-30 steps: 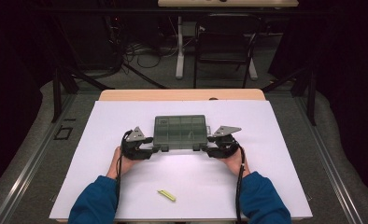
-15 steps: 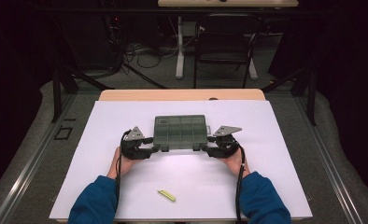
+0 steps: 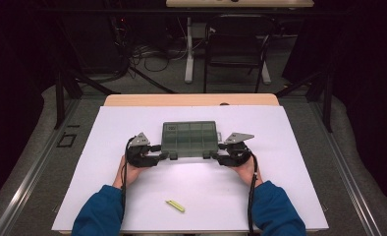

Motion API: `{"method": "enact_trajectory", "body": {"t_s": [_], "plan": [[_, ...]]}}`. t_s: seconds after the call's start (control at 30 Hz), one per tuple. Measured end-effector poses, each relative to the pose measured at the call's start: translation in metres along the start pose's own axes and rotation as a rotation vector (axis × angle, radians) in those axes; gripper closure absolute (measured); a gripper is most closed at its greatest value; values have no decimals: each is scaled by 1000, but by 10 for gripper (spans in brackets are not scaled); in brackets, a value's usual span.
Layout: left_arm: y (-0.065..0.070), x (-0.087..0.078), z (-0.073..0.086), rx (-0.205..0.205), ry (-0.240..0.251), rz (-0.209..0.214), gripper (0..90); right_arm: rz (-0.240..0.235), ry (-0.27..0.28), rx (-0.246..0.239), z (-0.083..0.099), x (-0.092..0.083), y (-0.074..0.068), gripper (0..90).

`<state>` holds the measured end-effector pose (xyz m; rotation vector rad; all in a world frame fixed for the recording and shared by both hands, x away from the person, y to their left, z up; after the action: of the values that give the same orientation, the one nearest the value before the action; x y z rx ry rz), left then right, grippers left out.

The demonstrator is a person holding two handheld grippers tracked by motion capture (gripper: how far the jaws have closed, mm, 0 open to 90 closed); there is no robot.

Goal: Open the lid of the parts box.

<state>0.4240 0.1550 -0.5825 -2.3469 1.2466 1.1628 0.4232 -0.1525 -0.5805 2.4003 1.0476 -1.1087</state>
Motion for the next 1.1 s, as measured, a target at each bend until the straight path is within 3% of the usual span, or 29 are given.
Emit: {"method": "enact_trajectory", "body": {"t_s": [0.23, 0.43, 0.73, 0.93, 1.1], "plan": [[-2, -1, 0, -32, 5, 31, 512, 1, 4, 4, 0, 0, 0, 483], [-2, 0, 0, -8, 0, 10, 523, 16, -7, 5, 0, 0, -2, 489], [-2, 0, 1, -5, 3, 8, 523, -3, 0, 33, 0, -1, -1, 494], [-2, 0, 0, -3, 2, 6, 524, 39, -22, -3, -1, -1, -3, 500], [-2, 0, 0, -9, 4, 7, 524, 29, -11, 16, -1, 0, -3, 502]]}}
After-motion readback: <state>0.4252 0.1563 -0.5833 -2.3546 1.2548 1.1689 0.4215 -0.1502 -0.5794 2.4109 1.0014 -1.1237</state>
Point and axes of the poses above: each handheld gripper's, and its own axes: x roughly forward along the jaws, z roughly out of its underside, y roughly to its right, the point moved 4 cm from there along x, roughly forward along the jaws, and after that the axes turned 14 degrees about -y, right-handed, at the moved point
